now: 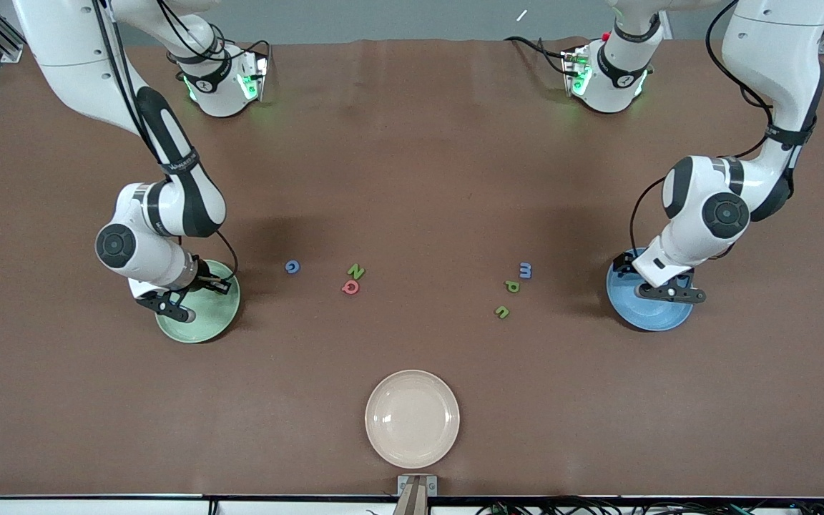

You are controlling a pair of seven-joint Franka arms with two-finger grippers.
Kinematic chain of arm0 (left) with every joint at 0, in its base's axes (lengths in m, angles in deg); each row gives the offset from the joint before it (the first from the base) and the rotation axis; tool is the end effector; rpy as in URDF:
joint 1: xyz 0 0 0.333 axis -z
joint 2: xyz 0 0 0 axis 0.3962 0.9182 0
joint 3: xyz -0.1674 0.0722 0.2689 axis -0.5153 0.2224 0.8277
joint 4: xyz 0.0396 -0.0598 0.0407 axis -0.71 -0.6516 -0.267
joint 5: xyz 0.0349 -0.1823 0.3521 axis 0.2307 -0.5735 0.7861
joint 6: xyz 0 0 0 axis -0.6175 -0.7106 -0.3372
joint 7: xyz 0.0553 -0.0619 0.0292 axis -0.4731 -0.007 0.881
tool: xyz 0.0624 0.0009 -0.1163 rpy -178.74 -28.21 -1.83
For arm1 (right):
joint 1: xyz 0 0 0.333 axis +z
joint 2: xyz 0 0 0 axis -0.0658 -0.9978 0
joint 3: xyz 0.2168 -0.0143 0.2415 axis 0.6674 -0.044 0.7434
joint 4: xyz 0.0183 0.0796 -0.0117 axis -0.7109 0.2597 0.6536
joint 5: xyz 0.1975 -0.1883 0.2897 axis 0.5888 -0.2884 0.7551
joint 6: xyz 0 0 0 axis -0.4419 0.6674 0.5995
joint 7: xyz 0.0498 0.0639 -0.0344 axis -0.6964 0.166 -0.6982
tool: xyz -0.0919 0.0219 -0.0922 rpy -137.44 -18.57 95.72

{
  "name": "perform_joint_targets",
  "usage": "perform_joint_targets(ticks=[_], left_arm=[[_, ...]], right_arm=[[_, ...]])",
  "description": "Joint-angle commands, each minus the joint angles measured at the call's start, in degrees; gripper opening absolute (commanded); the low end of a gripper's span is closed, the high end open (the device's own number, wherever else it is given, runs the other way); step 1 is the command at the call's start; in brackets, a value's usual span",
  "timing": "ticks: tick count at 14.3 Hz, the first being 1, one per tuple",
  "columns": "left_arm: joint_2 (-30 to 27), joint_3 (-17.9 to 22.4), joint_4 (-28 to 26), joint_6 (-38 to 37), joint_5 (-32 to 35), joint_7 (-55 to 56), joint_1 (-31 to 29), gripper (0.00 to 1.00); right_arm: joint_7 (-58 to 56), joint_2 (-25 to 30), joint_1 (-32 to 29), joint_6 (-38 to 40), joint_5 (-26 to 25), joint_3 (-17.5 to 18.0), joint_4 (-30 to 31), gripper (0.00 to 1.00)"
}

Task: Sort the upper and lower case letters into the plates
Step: 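Reach the right gripper to blue G while the left gripper reaches blue e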

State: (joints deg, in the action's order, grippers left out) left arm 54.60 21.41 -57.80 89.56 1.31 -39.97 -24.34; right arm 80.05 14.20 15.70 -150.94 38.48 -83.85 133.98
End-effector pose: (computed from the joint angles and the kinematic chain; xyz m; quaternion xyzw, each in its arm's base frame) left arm 0.5679 -0.0595 0.2082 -0.9962 0.0831 0.0029 0.0241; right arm 0.5770 0.0599 0.1616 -0.9797 0.1925 0.0537 0.0146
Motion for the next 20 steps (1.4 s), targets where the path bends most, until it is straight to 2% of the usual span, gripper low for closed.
perform_joint_targets(ticks=[1,3,6,8,11,14,16,20], left_arm=[[1.15,-4.15,4.24,-3.66,0.71,5.28,0.64,1.00],[3.17,-4.87,7.23,-4.81,0.71,9.58,3.53,1.00],[7.03,-4.87,10.92,-4.82,0.62,12.24,8.80,0.99],[8.62,-4.87,12.16,-4.64,0.53,14.68,11.71,0.99],[9.94,-4.87,12.17,-4.55,0.62,18.48,14.35,0.99],[10.91,-4.96,11.90,-3.68,0.71,20.50,14.97,0.99],[11.35,-4.87,11.90,-3.15,0.62,21.99,16.28,0.97],[11.44,-4.87,11.03,-3.06,0.71,22.35,16.47,0.83]], right_arm=[[-0.89,0.44,0.02,-0.47,0.43,0.04,0.67,1.00],[-0.89,0.79,-0.50,0.23,0.43,0.04,0.40,1.00],[0.77,2.45,-0.33,10.92,0.51,-0.05,-4.15,1.00],[7.86,3.34,0.37,13.59,0.43,0.04,-5.92,1.00],[13.85,3.34,3.09,11.58,0.60,0.21,-5.14,1.00],[21.93,3.69,7.57,5.70,0.60,0.21,-0.93,1.00],[29.13,4.48,11.78,4.81,0.60,0.13,0.14,1.00],[34.00,4.48,14.35,0.87,0.60,0.13,2.41,1.00]])
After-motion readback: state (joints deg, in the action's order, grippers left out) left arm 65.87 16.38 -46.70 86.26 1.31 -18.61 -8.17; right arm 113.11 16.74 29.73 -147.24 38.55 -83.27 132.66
